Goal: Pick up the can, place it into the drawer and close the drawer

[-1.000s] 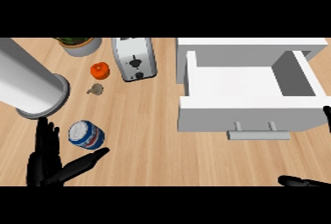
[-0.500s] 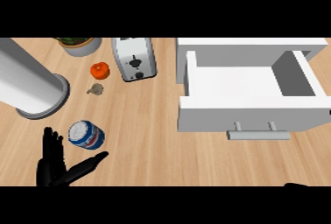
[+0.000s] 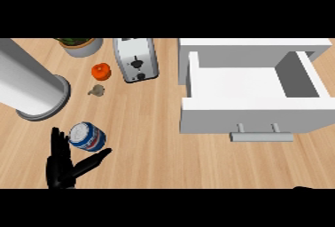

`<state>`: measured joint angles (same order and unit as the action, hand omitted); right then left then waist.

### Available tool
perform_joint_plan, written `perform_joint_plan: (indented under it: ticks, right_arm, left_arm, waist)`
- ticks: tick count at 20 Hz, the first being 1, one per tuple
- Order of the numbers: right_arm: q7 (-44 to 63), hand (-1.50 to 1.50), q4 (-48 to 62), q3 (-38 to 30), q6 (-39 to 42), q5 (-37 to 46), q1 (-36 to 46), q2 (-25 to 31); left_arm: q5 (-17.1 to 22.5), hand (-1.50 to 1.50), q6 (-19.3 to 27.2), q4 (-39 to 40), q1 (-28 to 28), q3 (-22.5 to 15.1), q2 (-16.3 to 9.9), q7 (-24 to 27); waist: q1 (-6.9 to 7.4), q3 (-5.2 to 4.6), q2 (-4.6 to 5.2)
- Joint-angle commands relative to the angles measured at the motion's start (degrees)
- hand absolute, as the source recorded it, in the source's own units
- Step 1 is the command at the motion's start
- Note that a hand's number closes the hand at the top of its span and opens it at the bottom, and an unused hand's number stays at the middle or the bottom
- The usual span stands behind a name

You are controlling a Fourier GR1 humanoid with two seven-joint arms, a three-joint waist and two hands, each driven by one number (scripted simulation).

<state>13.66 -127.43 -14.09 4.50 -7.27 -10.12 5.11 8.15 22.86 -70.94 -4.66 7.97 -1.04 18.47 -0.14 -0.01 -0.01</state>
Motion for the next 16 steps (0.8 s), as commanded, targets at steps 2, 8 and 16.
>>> perform_joint_plan:
  ticks: [2,8,16]
  right_arm:
    - [-2.8,-1.5,4.6,-6.0,3.7,-4.0,1.3,3.3]
    - [-1.9,-1.5,6.6,-2.4,1.1,1.0,4.5,0.8]
    - [4.6,-1.5,-0.6,-4.2,1.6,-2.1,5.0,2.3]
  left_arm:
    - [3.4,-1.5,-1.9,10.5,3.8,4.1,-0.7,7.0]
    - [4.7,-1.5,-3.7,22.5,12.6,6.9,-3.1,10.9]
    - [5.4,-1.5,-10.1,30.2,15.7,7.1,-6.7,15.0]
  waist:
    - [-0.04,0.0,0.02]
    - [-0.02,-0.01,0.07]
    - [-0.12,-0.01,0.03]
